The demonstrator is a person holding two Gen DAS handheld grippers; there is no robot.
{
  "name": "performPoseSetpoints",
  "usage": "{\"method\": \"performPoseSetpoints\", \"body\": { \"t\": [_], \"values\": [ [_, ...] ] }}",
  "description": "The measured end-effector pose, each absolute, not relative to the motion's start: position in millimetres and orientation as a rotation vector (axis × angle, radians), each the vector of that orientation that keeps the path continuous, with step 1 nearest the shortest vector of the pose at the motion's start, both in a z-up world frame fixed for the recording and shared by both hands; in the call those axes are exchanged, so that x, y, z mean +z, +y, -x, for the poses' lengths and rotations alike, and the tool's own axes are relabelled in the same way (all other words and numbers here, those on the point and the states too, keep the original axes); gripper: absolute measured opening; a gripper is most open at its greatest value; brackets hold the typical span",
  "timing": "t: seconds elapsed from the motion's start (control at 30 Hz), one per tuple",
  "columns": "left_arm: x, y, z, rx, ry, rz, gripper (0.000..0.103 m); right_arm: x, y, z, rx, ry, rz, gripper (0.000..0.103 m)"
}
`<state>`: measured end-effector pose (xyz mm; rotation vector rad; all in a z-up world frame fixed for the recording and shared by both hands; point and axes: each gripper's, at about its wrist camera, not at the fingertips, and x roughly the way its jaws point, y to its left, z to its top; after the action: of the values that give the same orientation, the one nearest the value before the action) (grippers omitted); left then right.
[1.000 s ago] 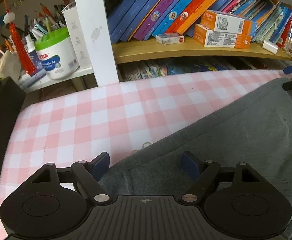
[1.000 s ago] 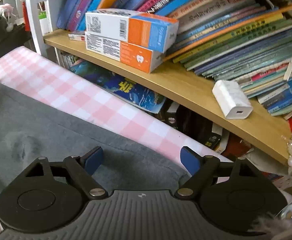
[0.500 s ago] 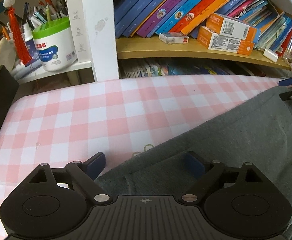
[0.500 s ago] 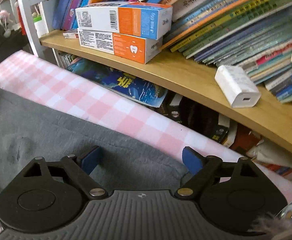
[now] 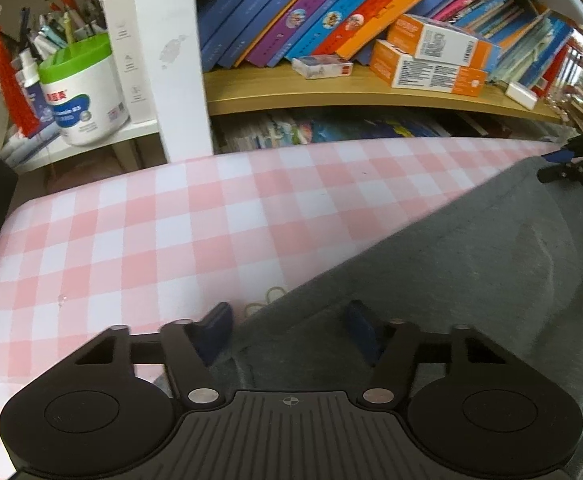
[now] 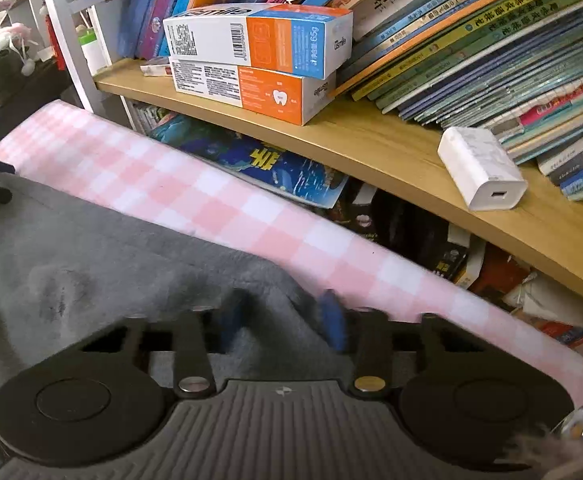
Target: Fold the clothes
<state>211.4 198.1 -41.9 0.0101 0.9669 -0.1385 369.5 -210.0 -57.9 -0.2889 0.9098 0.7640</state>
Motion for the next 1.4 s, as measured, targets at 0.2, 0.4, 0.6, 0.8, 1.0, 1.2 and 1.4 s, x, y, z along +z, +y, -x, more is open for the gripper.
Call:
{"method": "performPoseSetpoints", "body": {
  "t": [0.2,0.4,0.6,0.8,1.0,1.2,1.4],
  "values": [
    [-37,192,-211,-0.163,0.985,-0.034,0.017,-54,-206,-359,0.739,0.916,0.310,0.013],
    [-21,183,-195,-0.153,0.906,-0.070,0.013,-38,-202,-342,0.669,0.834,0.338,0.012],
    [9,177,-177,-0.178,0.809,-0.092,0.013,-8,-213,-315,0.599,0.718,0.349,0.012],
    [33,161,-158,-0.196,0.725,-0.138,0.013,14,-226,-279,0.542,0.645,0.387,0.012],
    [53,149,-123,-0.206,0.649,-0.156,0.013,27,-240,-224,0.501,0.560,0.423,0.012],
    [68,131,-77,-0.210,0.582,-0.220,0.013,35,-258,-158,0.471,0.487,0.465,0.012],
    [65,109,-25,-0.205,0.526,-0.279,0.014,36,-271,-89,0.420,0.443,0.498,0.011]
  ]
}}
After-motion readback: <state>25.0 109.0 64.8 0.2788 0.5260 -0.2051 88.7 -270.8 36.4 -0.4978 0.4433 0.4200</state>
